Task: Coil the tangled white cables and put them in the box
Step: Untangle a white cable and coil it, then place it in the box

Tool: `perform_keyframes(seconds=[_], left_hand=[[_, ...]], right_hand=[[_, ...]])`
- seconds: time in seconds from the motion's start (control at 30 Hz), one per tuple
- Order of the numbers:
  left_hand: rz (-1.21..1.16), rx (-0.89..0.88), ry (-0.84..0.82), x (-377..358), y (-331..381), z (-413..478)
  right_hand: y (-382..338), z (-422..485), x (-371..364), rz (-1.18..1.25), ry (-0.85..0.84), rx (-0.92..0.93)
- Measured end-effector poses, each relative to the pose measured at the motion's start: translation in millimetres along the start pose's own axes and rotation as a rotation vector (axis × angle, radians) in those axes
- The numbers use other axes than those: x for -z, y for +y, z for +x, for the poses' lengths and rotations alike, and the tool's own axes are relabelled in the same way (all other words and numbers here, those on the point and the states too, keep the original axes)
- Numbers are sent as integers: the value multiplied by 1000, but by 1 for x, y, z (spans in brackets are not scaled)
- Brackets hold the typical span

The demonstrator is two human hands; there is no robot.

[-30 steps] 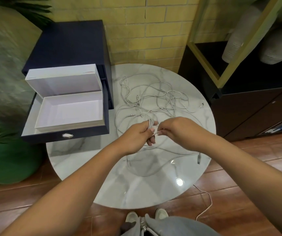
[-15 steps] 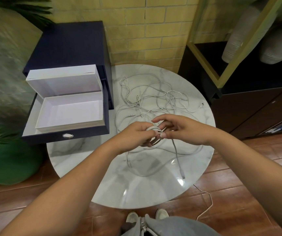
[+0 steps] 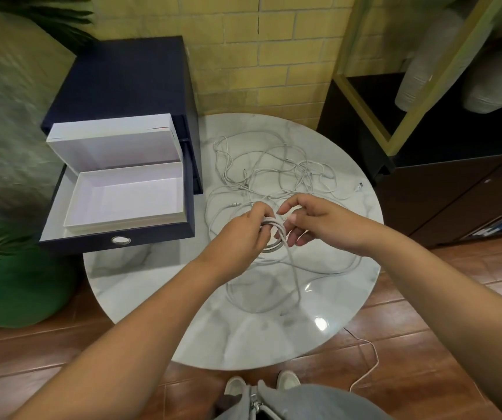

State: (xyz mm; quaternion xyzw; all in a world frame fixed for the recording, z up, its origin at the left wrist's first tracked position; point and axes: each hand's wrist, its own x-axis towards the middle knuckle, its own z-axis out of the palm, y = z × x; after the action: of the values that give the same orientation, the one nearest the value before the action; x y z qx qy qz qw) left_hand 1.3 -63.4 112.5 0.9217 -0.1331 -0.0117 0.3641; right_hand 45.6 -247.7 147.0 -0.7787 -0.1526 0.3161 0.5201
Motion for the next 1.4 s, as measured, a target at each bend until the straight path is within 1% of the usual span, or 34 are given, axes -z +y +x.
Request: perform_keyframes(seconds=[0.17, 0.3, 0.37, 0.5, 0.53, 0.6, 0.73, 0.87, 0.93, 0.97, 1.0, 1.07, 1.13, 1.2, 1.3, 1.4], left_hand=[[57, 14, 30, -5, -1, 1], [49, 50, -6, -2, 0, 3], [62, 47, -35, 0, 2, 2], [67, 25, -59, 3, 7, 0], [64, 23, -72, 4, 8, 0], [67, 30, -114, 6, 10, -1], [72, 50, -218, 9, 8, -1], [34, 23, -282, 14, 8, 0], [-39, 12, -285, 16, 9, -1], [-81, 13, -281, 17, 9, -2], [-118, 15, -280, 18, 9, -3], [-172, 17, -288, 19, 10, -4], [-181, 15, -294, 19, 8, -5], [-152, 17, -264, 18, 3, -6], [-143, 19, -184, 20, -5, -8], [-168, 31, -170, 19, -6, -10]], right_hand=[[0, 5, -8, 42, 45, -36], [3, 10, -8, 85, 61, -92], [5, 12, -4, 133, 51, -121], [9, 16, -3, 334, 9, -177], [9, 16, -3, 347, 0, -174], [9, 16, -5, 286, -9, -143], [9, 14, -13, -45, 84, 11], [8, 13, -19, -172, 163, 152], [6, 12, -19, -259, 169, 214], [6, 12, -18, -245, 154, 225], [5, 13, -18, -167, 130, 211], [7, 17, -16, 60, 86, 136], [8, 19, -11, 174, 62, 58], [10, 18, -2, 210, 3, 7], [16, 12, 8, 195, -108, -21], [23, 11, 7, 244, -109, -48]])
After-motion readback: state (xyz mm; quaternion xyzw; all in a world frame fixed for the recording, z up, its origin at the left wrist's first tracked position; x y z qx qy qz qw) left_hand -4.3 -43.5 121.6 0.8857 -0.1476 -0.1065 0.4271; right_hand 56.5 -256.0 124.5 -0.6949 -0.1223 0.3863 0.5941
